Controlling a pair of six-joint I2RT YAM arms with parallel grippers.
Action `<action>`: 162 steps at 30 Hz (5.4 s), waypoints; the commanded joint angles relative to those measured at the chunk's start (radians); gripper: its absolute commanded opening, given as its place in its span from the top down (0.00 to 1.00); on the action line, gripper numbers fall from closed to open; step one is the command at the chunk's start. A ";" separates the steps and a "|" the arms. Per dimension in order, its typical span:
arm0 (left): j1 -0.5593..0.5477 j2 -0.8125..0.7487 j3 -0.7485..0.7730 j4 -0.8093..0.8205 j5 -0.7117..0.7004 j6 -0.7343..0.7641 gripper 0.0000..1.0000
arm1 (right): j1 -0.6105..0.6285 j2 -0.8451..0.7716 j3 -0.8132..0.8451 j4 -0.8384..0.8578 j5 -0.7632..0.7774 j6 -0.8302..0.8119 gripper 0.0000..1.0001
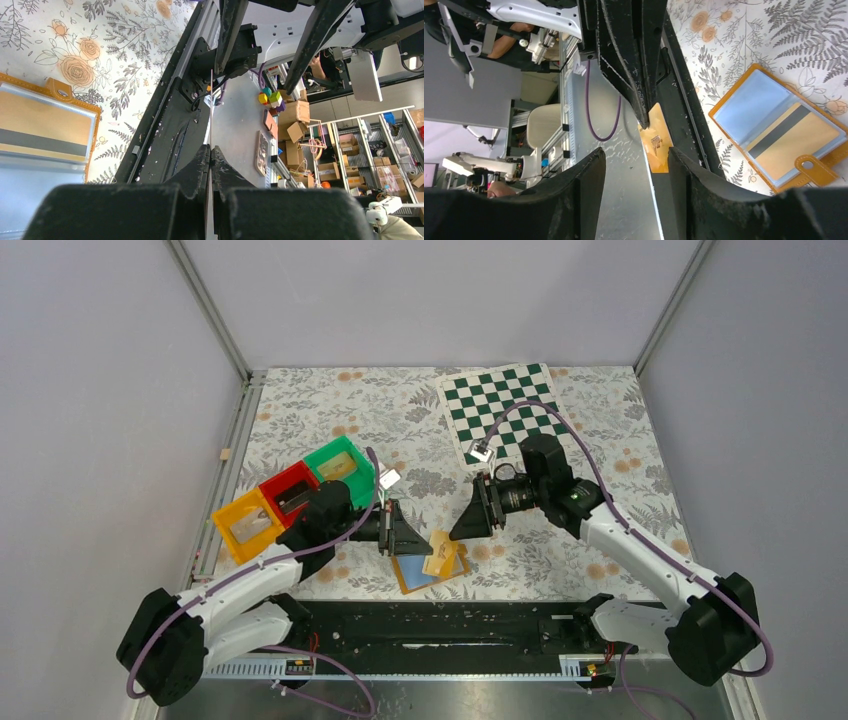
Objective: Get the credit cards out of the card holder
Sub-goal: Place the credit card in the storage box.
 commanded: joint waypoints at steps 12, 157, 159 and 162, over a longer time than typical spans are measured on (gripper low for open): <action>-0.003 0.056 0.040 0.111 0.092 -0.017 1.00 | 0.024 0.108 0.030 -0.041 0.000 -0.082 0.42; 0.881 0.429 0.417 -0.457 -0.297 0.141 1.00 | 0.006 -0.288 -0.333 0.509 0.563 0.482 0.01; 0.875 0.445 0.423 -0.456 -0.312 0.141 1.00 | 0.007 -0.289 -0.330 0.506 0.559 0.479 0.01; 0.870 0.472 0.431 -0.446 -0.328 0.136 1.00 | 0.005 -0.295 -0.326 0.504 0.557 0.473 0.00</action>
